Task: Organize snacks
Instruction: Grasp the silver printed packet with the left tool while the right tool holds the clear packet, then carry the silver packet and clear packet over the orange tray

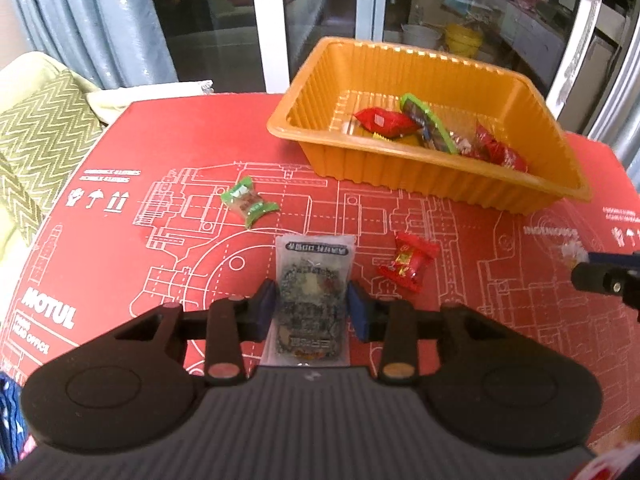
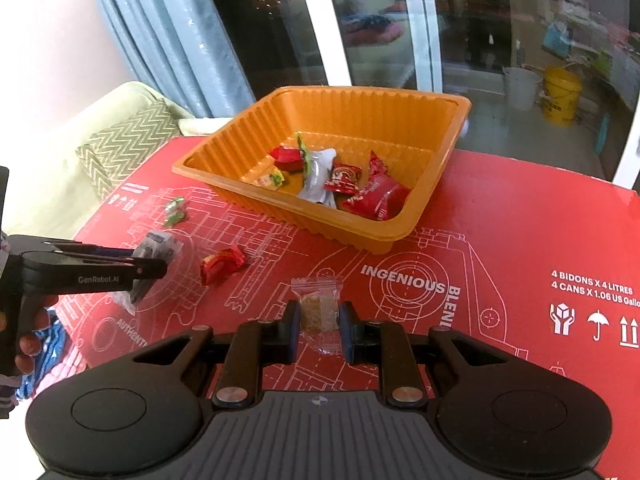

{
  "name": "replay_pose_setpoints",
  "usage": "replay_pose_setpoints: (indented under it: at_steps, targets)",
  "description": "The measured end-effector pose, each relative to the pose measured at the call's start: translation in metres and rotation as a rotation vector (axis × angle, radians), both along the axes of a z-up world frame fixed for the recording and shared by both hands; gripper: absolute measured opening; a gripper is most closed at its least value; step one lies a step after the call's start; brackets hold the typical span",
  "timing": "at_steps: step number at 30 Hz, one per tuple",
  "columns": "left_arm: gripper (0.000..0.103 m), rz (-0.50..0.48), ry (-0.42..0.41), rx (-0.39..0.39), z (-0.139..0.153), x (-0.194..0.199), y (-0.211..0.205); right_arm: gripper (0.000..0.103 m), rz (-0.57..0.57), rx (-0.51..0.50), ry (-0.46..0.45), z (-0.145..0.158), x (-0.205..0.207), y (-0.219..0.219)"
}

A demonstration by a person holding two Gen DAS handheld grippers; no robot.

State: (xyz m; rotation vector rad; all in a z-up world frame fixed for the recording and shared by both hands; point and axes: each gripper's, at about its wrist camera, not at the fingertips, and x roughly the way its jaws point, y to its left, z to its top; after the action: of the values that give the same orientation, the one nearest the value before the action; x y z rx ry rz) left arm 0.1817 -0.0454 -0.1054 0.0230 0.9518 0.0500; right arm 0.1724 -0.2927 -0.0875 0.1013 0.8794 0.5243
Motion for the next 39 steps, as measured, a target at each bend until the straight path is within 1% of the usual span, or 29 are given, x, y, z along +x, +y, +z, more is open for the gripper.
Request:
replay_pose_setpoints:
  at_steps: [11,17,22,29,36,39]
  targets:
    - [0.036,0.06,-0.084,-0.02,0.041,-0.026,-0.015,0.021,0.099,0.038,-0.054,0.024,-0.011,-0.004]
    - [0.036,0.068,-0.133,-0.025,0.061,-0.036,-0.031,0.021,0.144,0.061,-0.09,0.039,-0.011,-0.009]
    - [0.036,0.07,-0.158,-0.036,0.072,-0.037,-0.042,0.021,0.163,0.081,-0.119,0.05,-0.006,-0.012]
    - [0.036,0.064,-0.172,-0.044,0.081,-0.018,-0.047,0.021,0.154,0.106,-0.143,0.061,0.011,-0.013]
    - [0.036,0.048,-0.18,-0.061,0.084,0.02,-0.042,0.021,0.088,0.122,-0.133,0.061,0.04,-0.014]
    - [0.036,0.042,-0.183,-0.069,0.084,0.04,-0.041,0.021,0.066,0.113,-0.139,0.061,0.052,-0.014]
